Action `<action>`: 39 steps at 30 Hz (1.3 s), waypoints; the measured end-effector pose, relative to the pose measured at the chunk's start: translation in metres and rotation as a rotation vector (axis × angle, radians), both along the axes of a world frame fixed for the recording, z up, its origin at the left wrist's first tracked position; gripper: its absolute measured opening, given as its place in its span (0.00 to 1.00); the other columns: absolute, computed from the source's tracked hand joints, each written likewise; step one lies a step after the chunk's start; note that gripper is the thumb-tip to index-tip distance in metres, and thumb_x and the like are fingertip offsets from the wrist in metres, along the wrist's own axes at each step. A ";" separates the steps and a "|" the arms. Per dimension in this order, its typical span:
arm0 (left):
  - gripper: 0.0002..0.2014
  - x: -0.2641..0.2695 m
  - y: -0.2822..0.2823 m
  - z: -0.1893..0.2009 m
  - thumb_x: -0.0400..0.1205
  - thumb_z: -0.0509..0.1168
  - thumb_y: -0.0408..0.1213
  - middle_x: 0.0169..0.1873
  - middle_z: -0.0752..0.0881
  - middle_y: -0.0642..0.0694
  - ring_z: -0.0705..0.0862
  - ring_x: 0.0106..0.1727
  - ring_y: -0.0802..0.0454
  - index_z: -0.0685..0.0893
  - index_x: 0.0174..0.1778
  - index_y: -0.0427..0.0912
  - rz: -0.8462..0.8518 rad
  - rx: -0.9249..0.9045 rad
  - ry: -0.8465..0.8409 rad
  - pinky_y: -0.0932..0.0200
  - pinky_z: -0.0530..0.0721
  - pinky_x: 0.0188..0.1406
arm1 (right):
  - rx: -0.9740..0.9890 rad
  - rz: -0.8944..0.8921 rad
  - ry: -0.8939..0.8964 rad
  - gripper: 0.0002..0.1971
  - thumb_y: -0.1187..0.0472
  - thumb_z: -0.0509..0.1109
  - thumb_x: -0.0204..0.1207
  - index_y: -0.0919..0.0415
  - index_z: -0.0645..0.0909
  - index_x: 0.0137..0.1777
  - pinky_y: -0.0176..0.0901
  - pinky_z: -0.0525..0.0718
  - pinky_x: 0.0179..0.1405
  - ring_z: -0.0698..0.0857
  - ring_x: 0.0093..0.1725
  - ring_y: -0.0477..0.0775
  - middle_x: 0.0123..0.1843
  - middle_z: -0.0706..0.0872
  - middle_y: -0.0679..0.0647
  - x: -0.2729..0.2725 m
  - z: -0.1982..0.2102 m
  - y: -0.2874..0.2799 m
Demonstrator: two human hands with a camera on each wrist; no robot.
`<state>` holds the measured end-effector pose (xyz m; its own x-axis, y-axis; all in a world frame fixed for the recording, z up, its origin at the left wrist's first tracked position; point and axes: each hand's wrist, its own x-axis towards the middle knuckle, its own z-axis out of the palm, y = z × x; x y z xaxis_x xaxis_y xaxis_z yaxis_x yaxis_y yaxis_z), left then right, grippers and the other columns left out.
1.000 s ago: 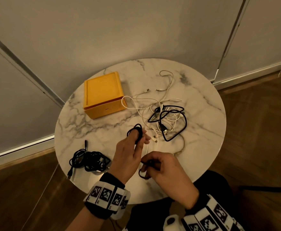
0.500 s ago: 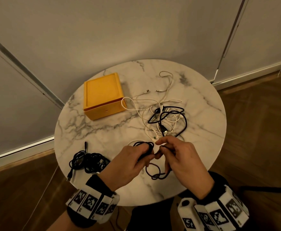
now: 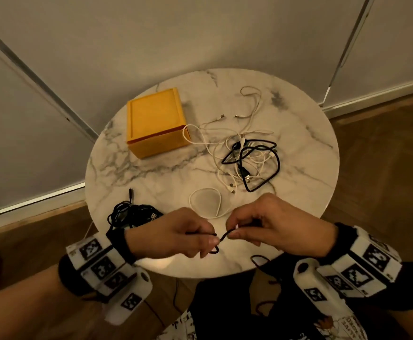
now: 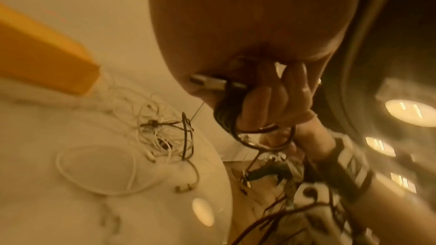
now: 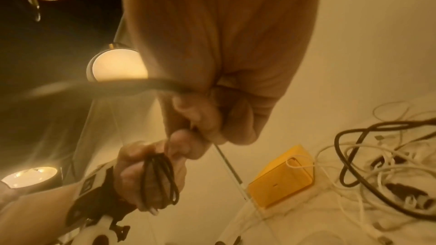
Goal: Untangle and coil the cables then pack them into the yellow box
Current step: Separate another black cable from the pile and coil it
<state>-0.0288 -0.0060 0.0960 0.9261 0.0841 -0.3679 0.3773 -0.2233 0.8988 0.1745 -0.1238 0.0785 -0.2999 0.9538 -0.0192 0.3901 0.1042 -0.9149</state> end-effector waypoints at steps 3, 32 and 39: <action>0.14 -0.005 -0.001 -0.002 0.81 0.63 0.43 0.18 0.67 0.48 0.60 0.18 0.58 0.82 0.29 0.44 0.139 -0.367 0.020 0.66 0.61 0.19 | 0.000 -0.019 0.105 0.08 0.58 0.70 0.80 0.60 0.89 0.51 0.37 0.75 0.31 0.78 0.27 0.53 0.27 0.82 0.57 -0.004 -0.004 -0.003; 0.19 -0.004 -0.012 -0.018 0.72 0.73 0.54 0.14 0.64 0.57 0.61 0.16 0.60 0.82 0.28 0.41 0.638 -0.689 -0.166 0.66 0.64 0.17 | -0.047 -0.230 0.464 0.14 0.57 0.63 0.84 0.63 0.82 0.40 0.39 0.66 0.25 0.66 0.22 0.44 0.22 0.71 0.47 -0.031 -0.041 -0.007; 0.19 0.009 -0.016 -0.007 0.85 0.49 0.36 0.23 0.70 0.49 0.68 0.22 0.57 0.85 0.47 0.33 0.848 -0.778 -0.390 0.62 0.75 0.26 | 0.144 -0.314 0.016 0.12 0.53 0.62 0.83 0.56 0.84 0.58 0.34 0.71 0.30 0.75 0.25 0.38 0.24 0.74 0.40 -0.045 -0.056 -0.004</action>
<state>-0.0200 -0.0222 0.0887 0.7440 0.5976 -0.2989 -0.1833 0.6128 0.7687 0.1299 -0.1273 0.0229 0.0093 0.9921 0.1251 0.4095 0.1103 -0.9056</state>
